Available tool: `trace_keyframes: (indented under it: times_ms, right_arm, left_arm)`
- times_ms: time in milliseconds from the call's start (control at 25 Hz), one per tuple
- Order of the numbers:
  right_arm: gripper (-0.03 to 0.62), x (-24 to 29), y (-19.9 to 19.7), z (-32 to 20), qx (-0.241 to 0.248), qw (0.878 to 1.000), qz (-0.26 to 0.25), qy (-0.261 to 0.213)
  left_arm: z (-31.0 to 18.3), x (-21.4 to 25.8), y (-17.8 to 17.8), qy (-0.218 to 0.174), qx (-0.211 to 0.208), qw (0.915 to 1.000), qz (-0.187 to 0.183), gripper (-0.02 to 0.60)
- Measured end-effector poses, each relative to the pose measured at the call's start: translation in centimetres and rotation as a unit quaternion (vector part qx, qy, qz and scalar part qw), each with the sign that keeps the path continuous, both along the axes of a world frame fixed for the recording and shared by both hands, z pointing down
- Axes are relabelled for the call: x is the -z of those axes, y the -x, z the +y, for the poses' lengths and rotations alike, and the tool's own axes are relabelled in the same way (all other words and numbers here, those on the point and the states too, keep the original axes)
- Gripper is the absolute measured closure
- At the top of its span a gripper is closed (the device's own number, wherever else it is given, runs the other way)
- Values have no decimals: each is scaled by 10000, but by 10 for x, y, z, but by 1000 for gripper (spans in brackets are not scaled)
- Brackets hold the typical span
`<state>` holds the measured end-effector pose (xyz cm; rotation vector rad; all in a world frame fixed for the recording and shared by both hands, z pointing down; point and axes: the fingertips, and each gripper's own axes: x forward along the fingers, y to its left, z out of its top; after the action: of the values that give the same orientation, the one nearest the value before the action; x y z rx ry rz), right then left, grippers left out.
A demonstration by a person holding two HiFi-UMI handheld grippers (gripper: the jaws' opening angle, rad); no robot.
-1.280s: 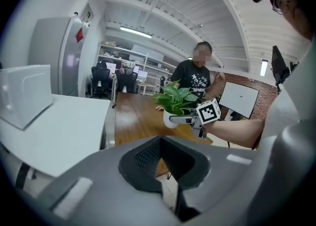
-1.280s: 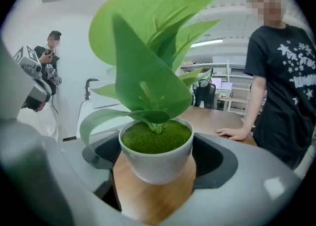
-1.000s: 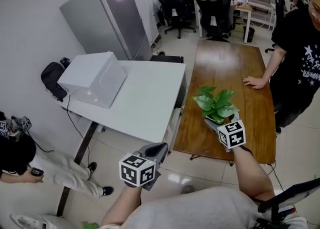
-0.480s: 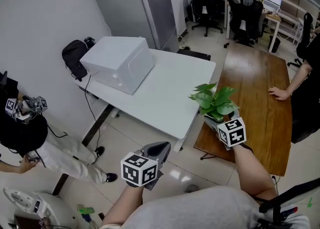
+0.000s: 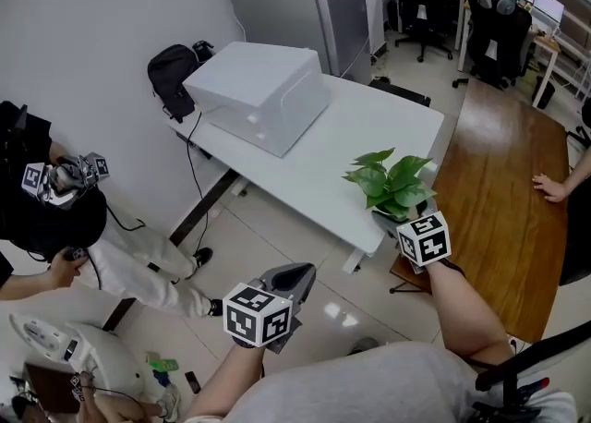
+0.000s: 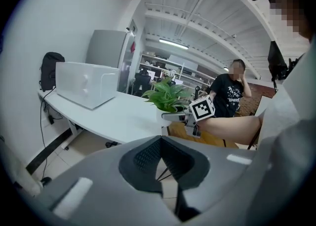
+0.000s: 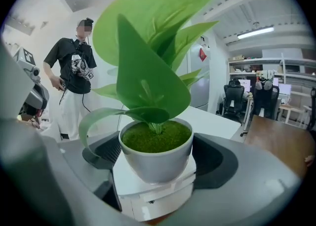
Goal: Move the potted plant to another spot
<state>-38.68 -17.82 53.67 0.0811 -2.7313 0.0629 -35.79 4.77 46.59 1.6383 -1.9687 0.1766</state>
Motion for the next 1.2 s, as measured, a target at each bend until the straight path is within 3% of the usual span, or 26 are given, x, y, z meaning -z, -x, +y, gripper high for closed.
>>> trace_keyframes:
  times_ms: [520,1200]
  right_arm:
    - [143,-55,56,34,360,9984,274,327]
    - [138,-76,66,38,401,9984,306,260]
  left_arm:
    - [35,-23,30,246,440,9987,103,584]
    - [29,-34,46,287,345,9988,173,584]
